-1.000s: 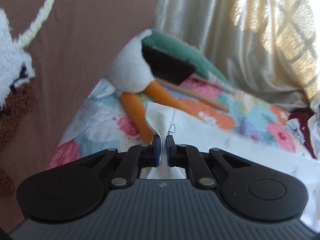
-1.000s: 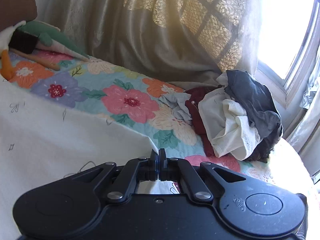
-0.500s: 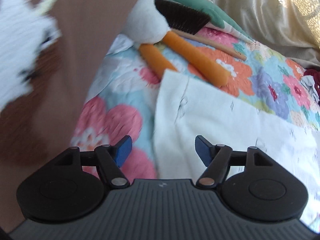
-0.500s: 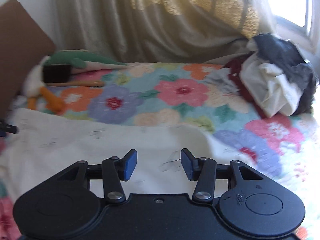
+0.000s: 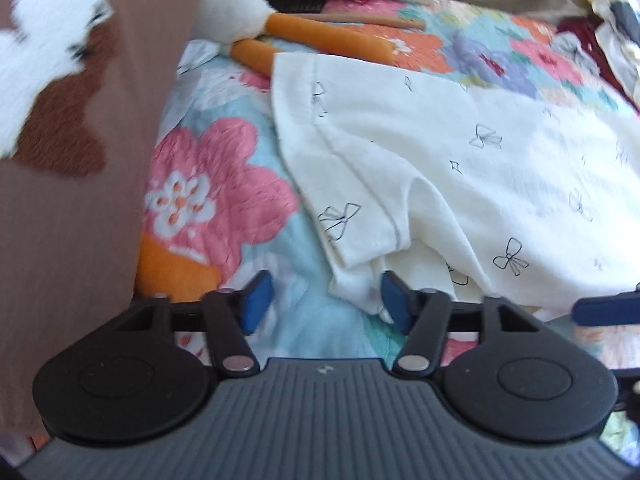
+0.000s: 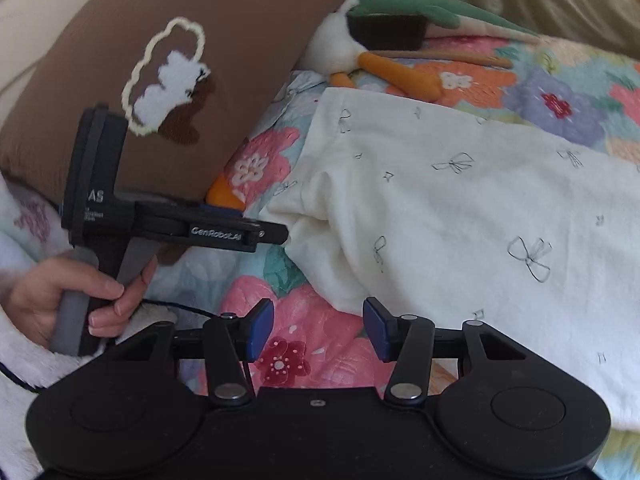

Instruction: Fold clothes

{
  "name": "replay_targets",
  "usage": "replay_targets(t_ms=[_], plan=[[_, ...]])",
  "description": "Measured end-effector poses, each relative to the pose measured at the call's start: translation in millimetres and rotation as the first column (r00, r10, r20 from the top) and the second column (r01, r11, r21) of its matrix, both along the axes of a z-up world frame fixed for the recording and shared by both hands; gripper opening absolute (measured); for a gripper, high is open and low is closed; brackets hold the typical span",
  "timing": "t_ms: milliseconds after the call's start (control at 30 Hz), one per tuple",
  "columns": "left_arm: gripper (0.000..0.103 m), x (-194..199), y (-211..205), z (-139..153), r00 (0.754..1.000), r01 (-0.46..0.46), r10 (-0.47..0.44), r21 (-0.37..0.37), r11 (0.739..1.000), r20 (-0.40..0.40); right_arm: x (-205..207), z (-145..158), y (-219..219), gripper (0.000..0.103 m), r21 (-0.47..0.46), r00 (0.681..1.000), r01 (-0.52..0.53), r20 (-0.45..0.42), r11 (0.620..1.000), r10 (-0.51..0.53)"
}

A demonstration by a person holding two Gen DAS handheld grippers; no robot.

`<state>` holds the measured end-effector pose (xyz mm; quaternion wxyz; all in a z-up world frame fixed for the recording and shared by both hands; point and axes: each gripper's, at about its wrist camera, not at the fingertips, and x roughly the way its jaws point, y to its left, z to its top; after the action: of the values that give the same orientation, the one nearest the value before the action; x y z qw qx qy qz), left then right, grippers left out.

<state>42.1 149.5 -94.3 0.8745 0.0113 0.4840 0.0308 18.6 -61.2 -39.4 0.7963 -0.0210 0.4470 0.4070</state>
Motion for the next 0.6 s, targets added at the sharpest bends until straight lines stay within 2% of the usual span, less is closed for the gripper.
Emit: replay_targets(t_ms=[33,67,133,200,233,267,300,333,367,433,500,567,600], plan=[[0.029,3,-3,-3,1.0,-0.004,0.004,0.034,0.999,-0.003,-2,-4,10,0.037,-0.038,0.999,-0.022,0.036,0.999,0.023],[0.025,7,-6,-6,1.0,-0.008,0.008,0.069,0.998,-0.005,-4,-9,21,0.03,-0.077,0.996,-0.041,0.077,0.996,0.047],[0.016,7,-5,-2,1.0,-0.014,0.013,0.068,0.998,0.015,-13,-15,38,0.03,-0.162,0.976,-0.074,0.192,0.984,0.106],[0.011,2,2,3,0.998,-0.032,0.03,0.033,0.999,0.05,-24,-22,53,0.035,-0.26,0.931,-0.096,0.317,0.961,0.179],[0.007,-1,7,6,0.997,-0.044,0.043,0.006,0.999,0.067,-29,-27,59,0.05,-0.31,0.907,-0.099,0.363,0.946,0.214],[0.006,-3,12,9,0.995,-0.058,0.06,-0.025,0.998,0.085,-35,-33,66,0.056,-0.36,0.88,-0.098,0.403,0.928,0.249],[0.004,-6,18,14,0.991,-0.074,0.08,-0.064,0.995,0.105,-40,-38,69,0.056,-0.396,0.859,-0.099,0.429,0.913,0.279],[0.002,-9,25,19,0.985,-0.096,0.109,-0.103,0.99,0.132,-44,-43,71,0.05,-0.415,0.848,-0.095,0.442,0.905,0.292],[0.002,-14,32,26,0.975,-0.117,0.14,-0.138,0.983,0.17,-45,-45,69,0.03,-0.414,0.85,-0.074,0.45,0.907,0.275],[0.001,-24,47,36,0.949,-0.181,0.223,-0.192,0.965,0.222,-41,-42,58,0.002,-0.349,0.88,-0.012,0.441,0.937,0.176],[0.0,-30,54,40,0.93,-0.247,0.283,-0.171,0.954,0.234,-36,-32,39,0.0,-0.217,0.916,0.043,0.398,0.975,0.048],[0.0,-31,52,38,0.921,-0.306,0.312,-0.064,0.95,0.233,-34,-23,21,0.0,-0.095,0.947,0.085,0.319,0.992,-0.05],[0.0,-27,51,33,0.928,-0.312,0.309,-0.016,0.95,0.207,-35,-22,15,0.0,-0.066,0.955,0.102,0.286,0.993,-0.079]])
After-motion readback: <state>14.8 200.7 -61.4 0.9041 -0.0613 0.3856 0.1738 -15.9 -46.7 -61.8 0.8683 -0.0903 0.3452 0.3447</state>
